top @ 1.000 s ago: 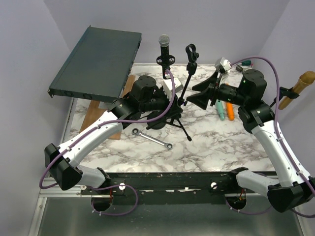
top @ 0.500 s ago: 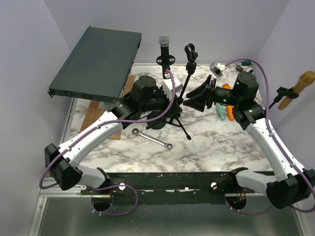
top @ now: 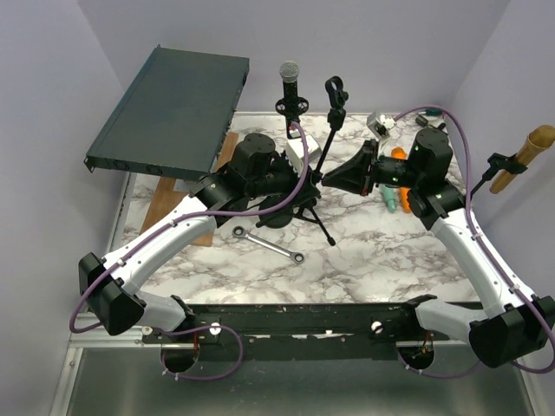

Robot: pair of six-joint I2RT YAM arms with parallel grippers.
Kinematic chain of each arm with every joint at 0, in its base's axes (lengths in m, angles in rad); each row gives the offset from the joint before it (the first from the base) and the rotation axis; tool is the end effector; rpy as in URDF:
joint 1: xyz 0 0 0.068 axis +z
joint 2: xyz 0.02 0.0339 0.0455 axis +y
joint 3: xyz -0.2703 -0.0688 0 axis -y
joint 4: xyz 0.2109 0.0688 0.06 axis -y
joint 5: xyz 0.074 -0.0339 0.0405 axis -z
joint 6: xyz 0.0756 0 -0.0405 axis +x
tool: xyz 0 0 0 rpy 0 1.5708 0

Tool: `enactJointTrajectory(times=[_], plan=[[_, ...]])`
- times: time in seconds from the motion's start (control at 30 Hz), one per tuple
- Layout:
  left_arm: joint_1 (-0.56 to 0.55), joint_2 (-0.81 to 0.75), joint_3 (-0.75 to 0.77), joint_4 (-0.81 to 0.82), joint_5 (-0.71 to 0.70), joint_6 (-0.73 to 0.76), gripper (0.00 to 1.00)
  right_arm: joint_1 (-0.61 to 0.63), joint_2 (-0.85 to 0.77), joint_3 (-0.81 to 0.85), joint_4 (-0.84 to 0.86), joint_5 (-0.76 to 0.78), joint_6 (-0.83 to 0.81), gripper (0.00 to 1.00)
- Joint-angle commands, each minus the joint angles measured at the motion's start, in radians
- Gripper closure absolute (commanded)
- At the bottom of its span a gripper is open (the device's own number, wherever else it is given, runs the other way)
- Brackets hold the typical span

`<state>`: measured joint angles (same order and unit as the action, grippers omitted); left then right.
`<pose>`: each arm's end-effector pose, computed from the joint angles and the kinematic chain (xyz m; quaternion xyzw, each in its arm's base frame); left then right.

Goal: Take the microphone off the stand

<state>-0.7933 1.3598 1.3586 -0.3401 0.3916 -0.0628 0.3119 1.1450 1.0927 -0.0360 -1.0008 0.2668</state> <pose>0.1969 -0.2411 0.3894 0.3910 0.7084 -0.3794 0.4487 0.2055 0.1331 0.3984 -0.3385 0.6397 0.5082 0.4668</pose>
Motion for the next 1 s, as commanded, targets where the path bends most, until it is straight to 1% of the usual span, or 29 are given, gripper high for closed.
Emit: enactJointTrajectory(times=[0.0, 0.07, 0.1, 0.2, 0.33, 0.47, 0.53, 0.63, 0.7, 0.77, 0.9, 0.93, 0.97], plan=[[-0.006, -0.018, 0.034, 0.061, 0.01, -0.018, 1.0, 0.006, -0.017, 0.04, -0.107, 0.059, -0.172, 0.99], [-0.005, -0.015, 0.034, 0.061, 0.023, -0.026, 1.0, 0.034, -0.025, 0.091, -0.201, 0.15, -0.328, 0.99], [-0.006, -0.014, 0.034, 0.061, 0.037, -0.029, 1.0, 0.06, -0.03, 0.118, -0.245, 0.219, -0.42, 0.99], [-0.004, -0.006, 0.04, 0.051, 0.084, -0.037, 1.0, 0.114, -0.049, 0.171, -0.307, 0.388, -0.628, 0.99], [0.005, 0.002, 0.04, 0.048, 0.175, -0.024, 1.0, 0.157, -0.069, 0.222, -0.356, 0.55, -0.842, 0.99], [0.018, 0.012, 0.047, 0.046, 0.255, -0.017, 1.0, 0.197, -0.087, 0.237, -0.376, 0.661, -0.98, 0.97], [0.021, 0.022, 0.059, 0.038, 0.278, -0.016, 1.0, 0.216, -0.097, 0.233, -0.375, 0.699, -1.009, 0.94], [0.022, 0.037, 0.076, 0.034, 0.297, -0.017, 1.0, 0.232, -0.109, 0.222, -0.372, 0.711, -1.013, 0.88], [0.022, 0.05, 0.087, 0.033, 0.298, -0.019, 1.0, 0.237, -0.116, 0.219, -0.375, 0.693, -0.99, 0.8], [0.022, 0.063, 0.096, 0.033, 0.293, -0.019, 1.0, 0.237, -0.124, 0.216, -0.379, 0.664, -0.957, 0.7], [0.021, 0.072, 0.103, 0.036, 0.275, -0.016, 1.0, 0.236, -0.152, 0.223, -0.39, 0.613, -0.873, 0.55], [0.022, 0.073, 0.101, 0.036, 0.271, -0.014, 1.0, 0.234, -0.157, 0.227, -0.392, 0.598, -0.846, 0.46], [0.022, 0.072, 0.1, 0.036, 0.266, -0.012, 1.0, 0.226, -0.165, 0.231, -0.391, 0.583, -0.818, 0.41]])
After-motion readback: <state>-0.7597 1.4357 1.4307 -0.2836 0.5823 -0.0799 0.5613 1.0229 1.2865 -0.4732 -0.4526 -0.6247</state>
